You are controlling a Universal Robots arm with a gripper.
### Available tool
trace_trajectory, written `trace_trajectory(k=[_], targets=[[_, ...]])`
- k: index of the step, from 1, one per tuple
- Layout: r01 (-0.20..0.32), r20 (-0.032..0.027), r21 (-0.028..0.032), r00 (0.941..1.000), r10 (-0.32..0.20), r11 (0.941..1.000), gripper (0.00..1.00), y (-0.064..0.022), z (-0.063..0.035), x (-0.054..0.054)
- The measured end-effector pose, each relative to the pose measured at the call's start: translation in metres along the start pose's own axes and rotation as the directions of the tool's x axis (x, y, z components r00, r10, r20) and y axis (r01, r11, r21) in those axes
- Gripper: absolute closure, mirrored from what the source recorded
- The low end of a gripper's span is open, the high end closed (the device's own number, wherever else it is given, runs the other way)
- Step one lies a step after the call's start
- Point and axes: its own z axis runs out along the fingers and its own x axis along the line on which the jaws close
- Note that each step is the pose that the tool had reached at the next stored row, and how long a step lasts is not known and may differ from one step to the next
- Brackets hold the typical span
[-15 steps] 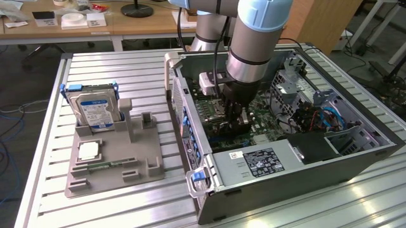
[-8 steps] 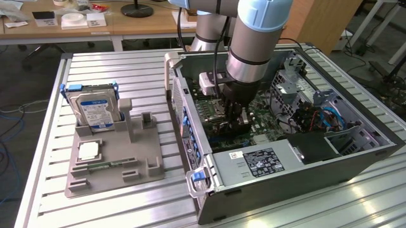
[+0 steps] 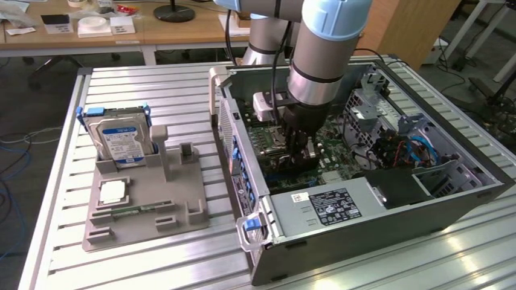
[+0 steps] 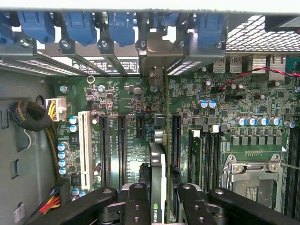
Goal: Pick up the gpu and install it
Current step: 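Insert the gpu into the slot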
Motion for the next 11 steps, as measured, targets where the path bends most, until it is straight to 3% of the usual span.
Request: trace_trajectory(k=[11], targets=[[0.000, 0.0000, -0.0001, 1.0000, 0.000, 1.0000, 0.73, 0.0010, 0.0002, 0.0000]])
